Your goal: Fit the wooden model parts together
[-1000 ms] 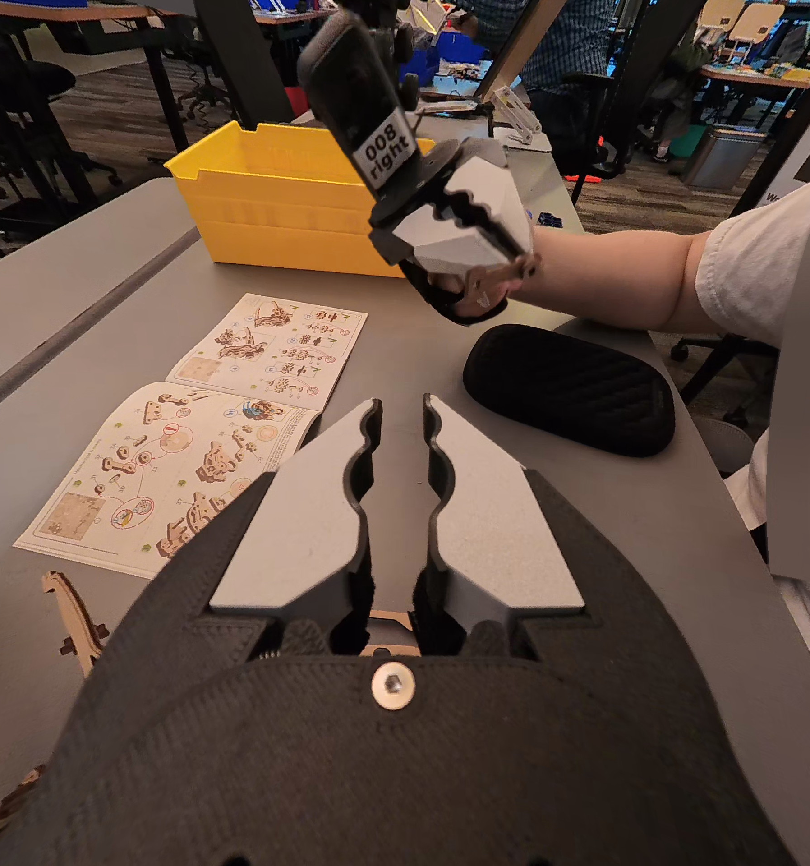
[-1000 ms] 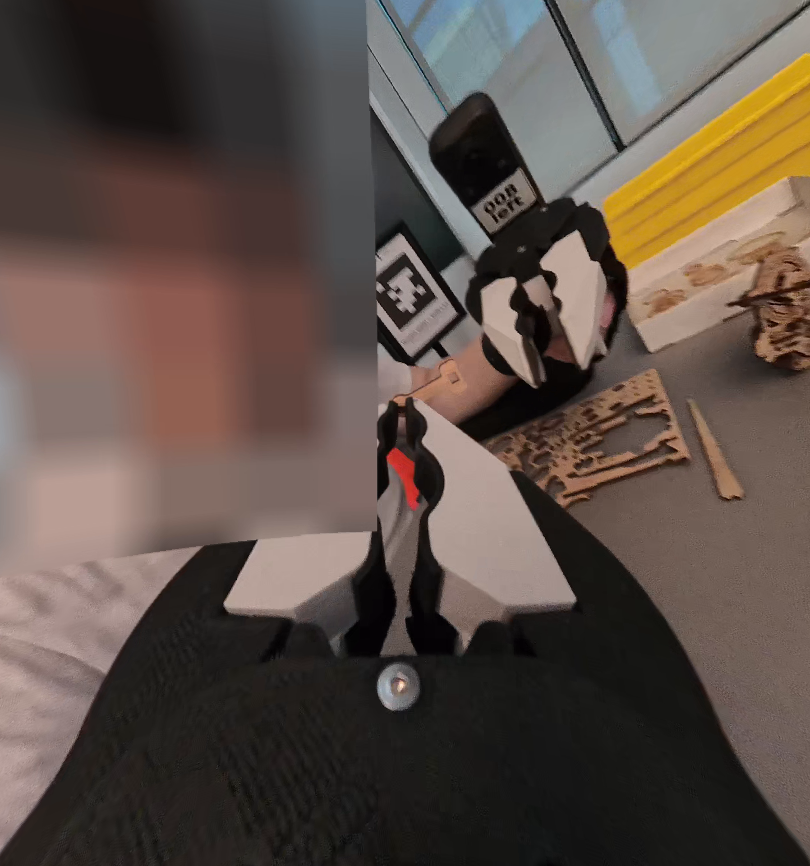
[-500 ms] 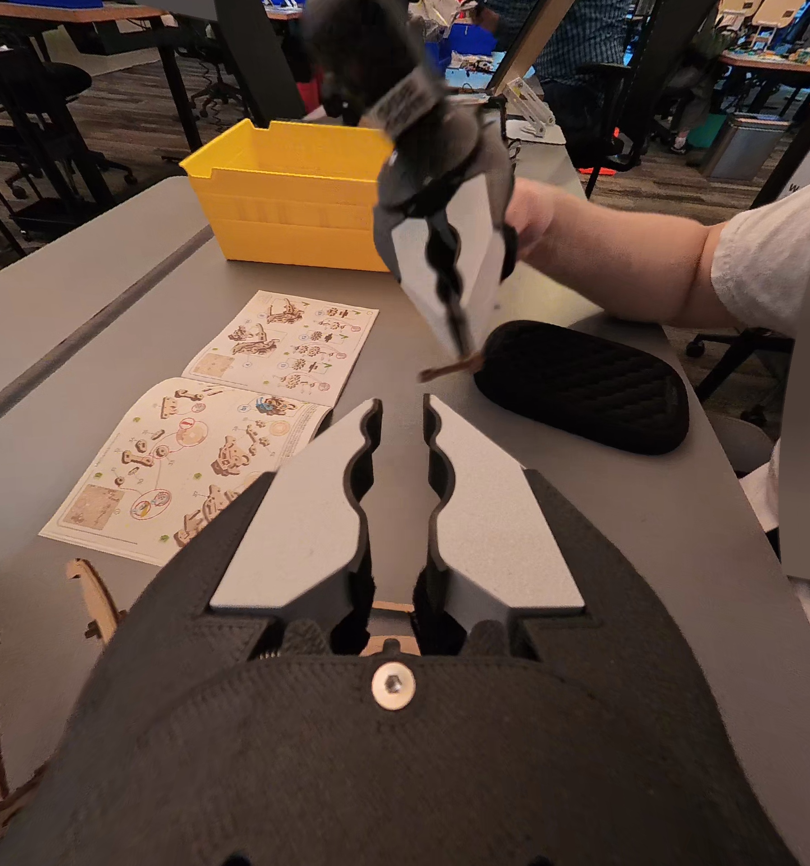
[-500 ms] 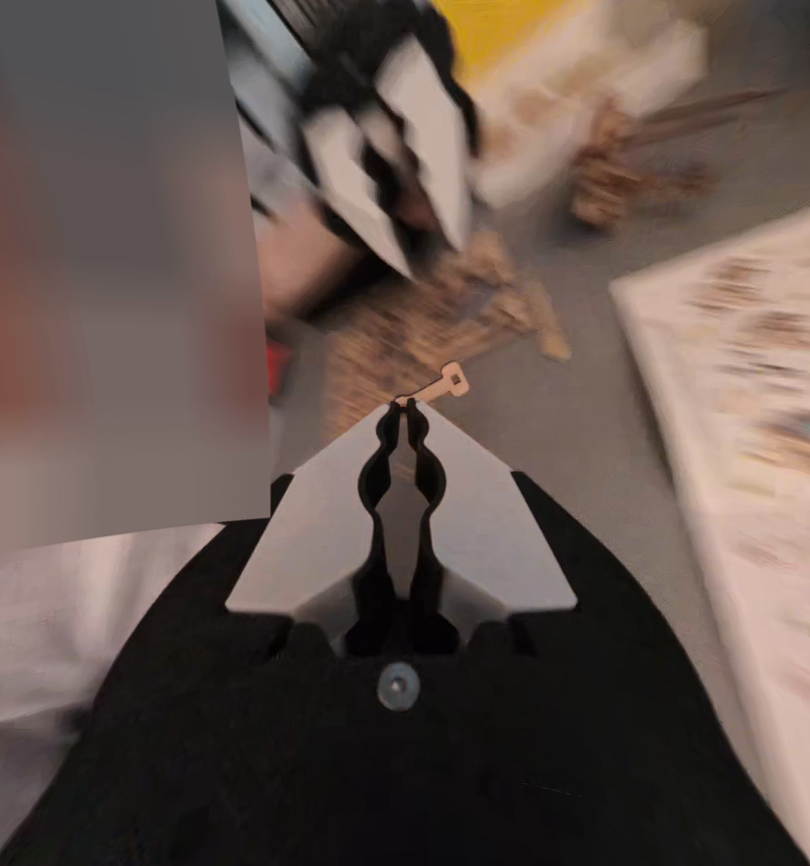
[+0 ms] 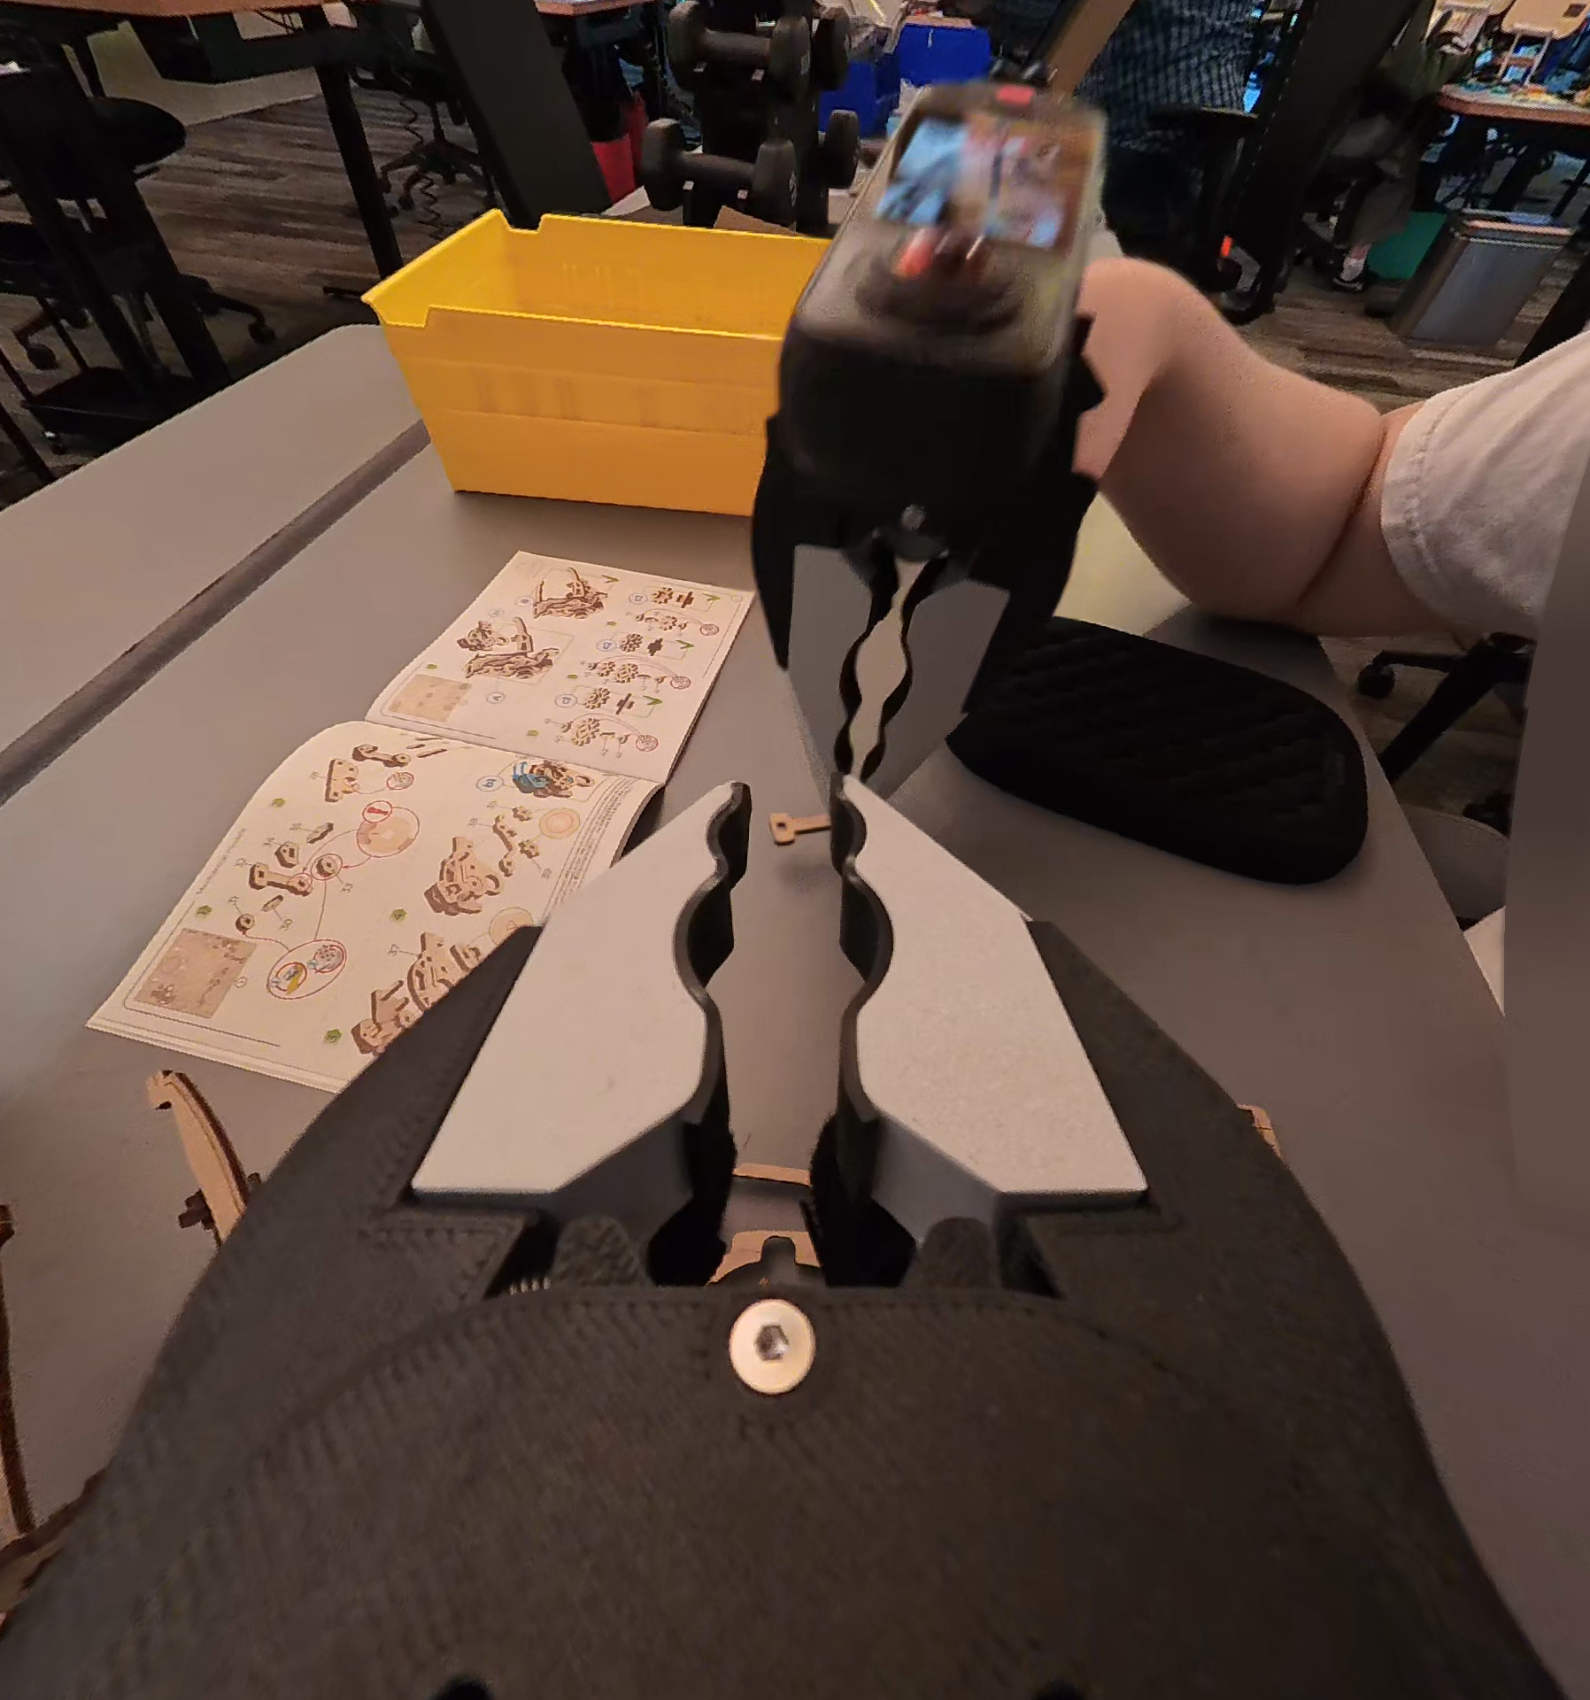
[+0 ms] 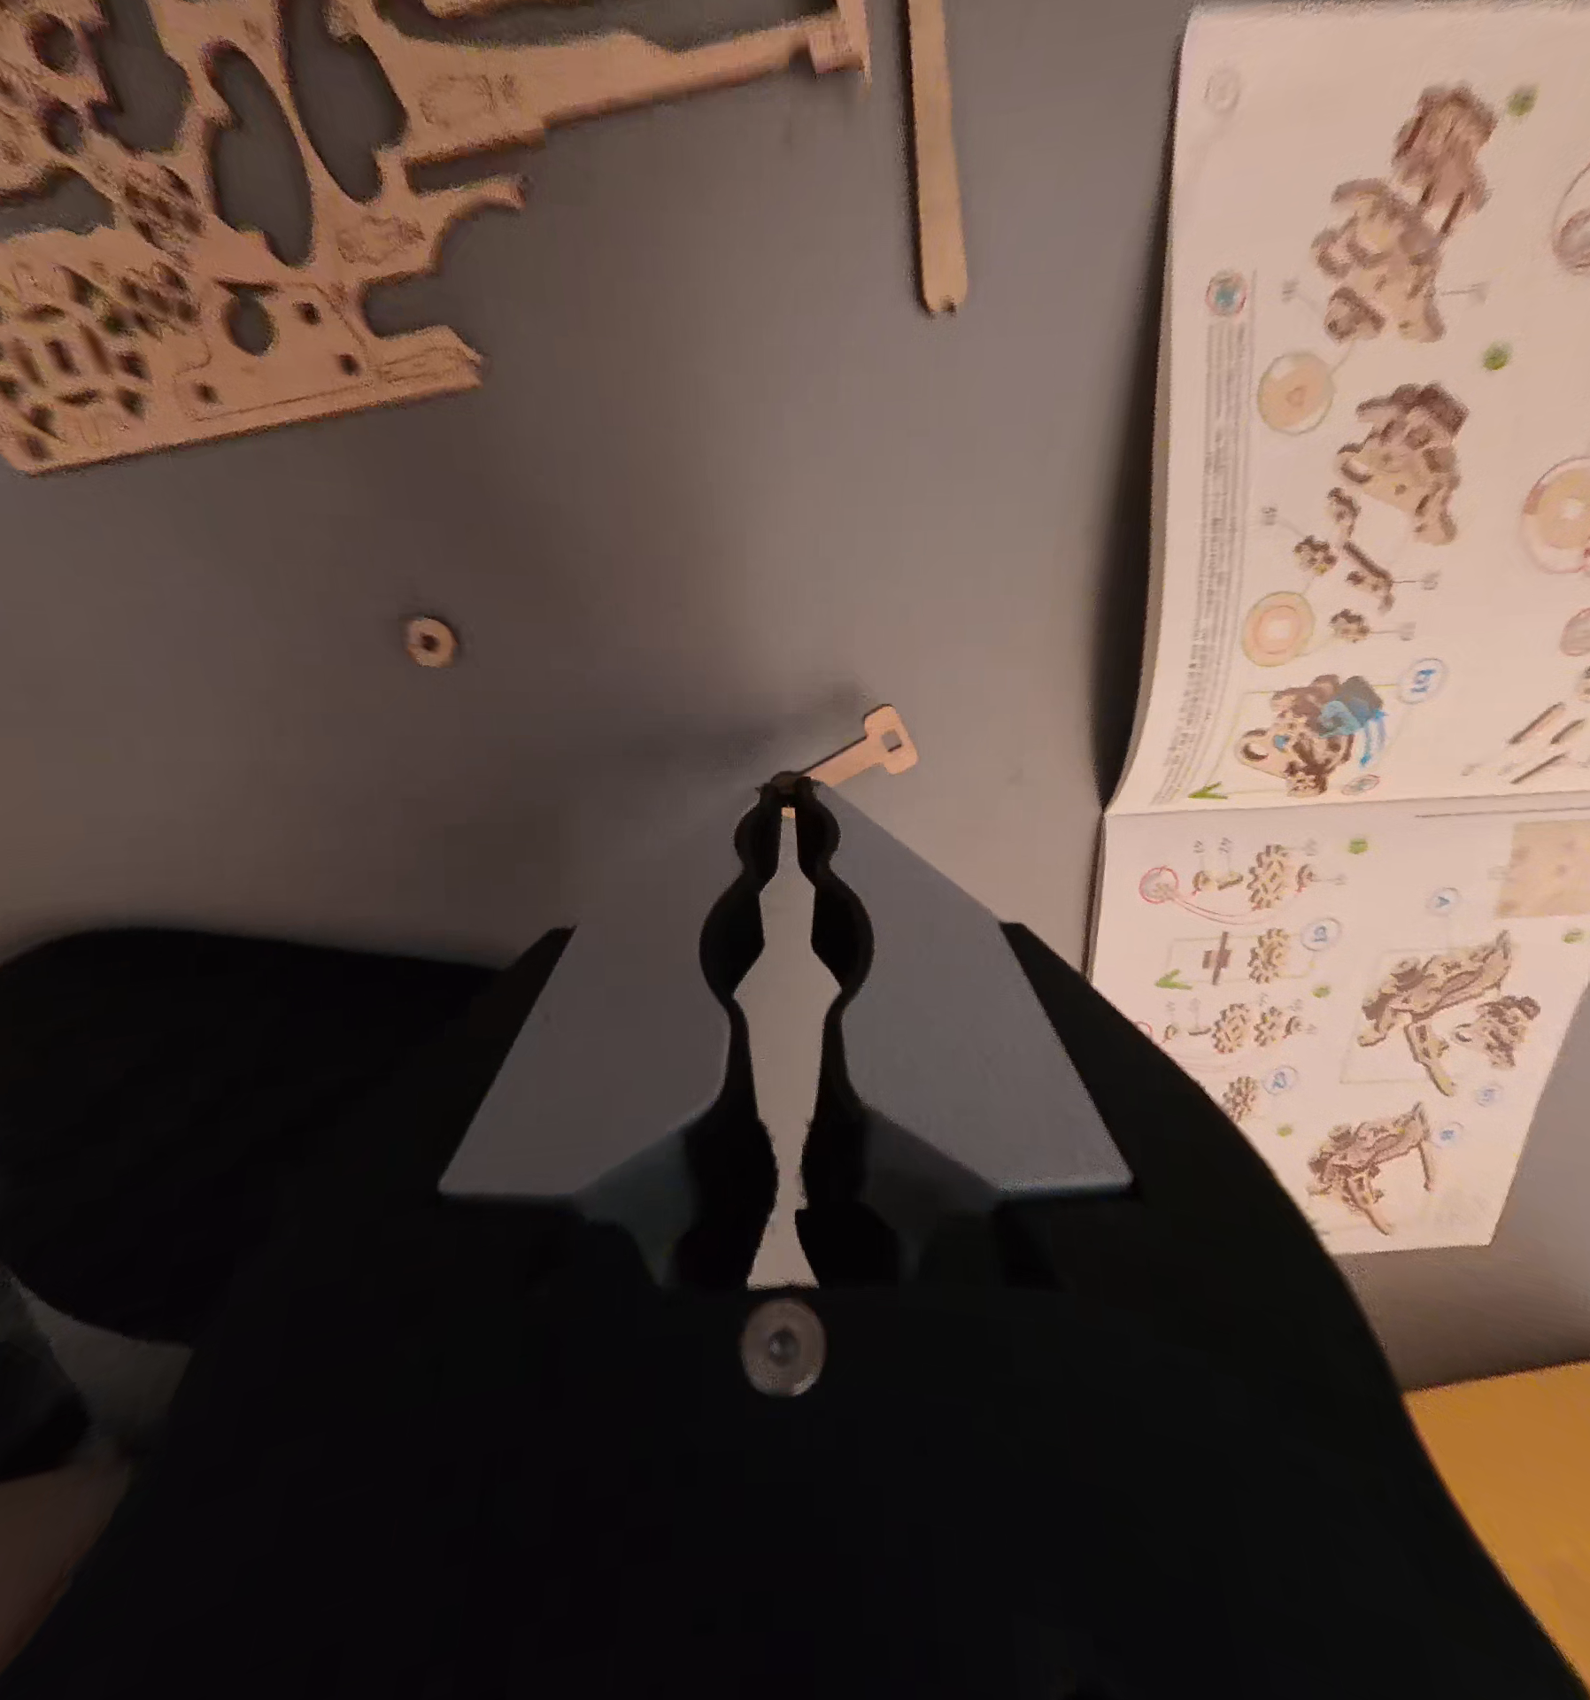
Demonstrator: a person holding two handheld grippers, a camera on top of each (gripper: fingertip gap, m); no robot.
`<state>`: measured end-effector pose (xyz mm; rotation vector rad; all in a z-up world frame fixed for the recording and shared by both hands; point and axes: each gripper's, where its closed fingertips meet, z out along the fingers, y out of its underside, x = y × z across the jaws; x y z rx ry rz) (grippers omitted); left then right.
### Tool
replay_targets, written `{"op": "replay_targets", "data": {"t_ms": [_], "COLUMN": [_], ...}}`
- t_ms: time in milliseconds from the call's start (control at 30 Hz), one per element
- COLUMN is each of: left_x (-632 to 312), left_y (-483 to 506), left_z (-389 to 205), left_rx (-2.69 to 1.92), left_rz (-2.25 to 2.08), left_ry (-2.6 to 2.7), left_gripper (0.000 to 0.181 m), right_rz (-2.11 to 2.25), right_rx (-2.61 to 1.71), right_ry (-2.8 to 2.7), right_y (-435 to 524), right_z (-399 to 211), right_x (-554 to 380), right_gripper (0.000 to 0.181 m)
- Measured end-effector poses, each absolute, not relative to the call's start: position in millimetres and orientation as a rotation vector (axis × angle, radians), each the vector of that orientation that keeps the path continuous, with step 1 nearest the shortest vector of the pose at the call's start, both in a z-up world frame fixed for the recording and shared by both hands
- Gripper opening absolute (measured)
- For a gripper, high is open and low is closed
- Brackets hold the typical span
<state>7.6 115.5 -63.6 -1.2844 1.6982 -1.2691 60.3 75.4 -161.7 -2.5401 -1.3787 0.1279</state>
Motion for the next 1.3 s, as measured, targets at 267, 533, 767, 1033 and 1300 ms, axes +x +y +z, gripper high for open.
{"op": "replay_targets", "data": {"t_ms": [267, 533, 767, 1033, 1300], "left_x": [7.1, 7.7, 7.6, 7.3, 6.9], "left_y": [116.8, 115.8, 116.6, 116.5, 115.7], "left_z": [-62.1, -62.8, -61.8, -60.3, -60.4], "left_rx": [-1.286, -1.287, -1.290, -1.289, -1.284], "left_rz": [-1.277, -1.280, -1.292, -1.301, -1.295], "left_ry": [1.687, 1.691, 1.683, 1.678, 1.682], "left_gripper": [0.015, 0.015, 0.015, 0.015, 0.015], "right_rz": [0.135, 0.203, 0.191, 0.177, 0.090], "right_rx": [-2.508, -2.491, -2.509, -2.544, -2.555], "right_ry": [-1.372, -1.360, -1.337, -1.350, -1.345], "right_y": [74.5, 71.6, 74.3, 71.4, 73.2], "right_z": [-159.3, -163.0, -165.6, -174.1, -164.9], "right_x": [54.9, 49.3, 55.0, 57.5, 69.1], "right_gripper": [0.002, 0.001, 0.001, 0.002, 0.002]}}
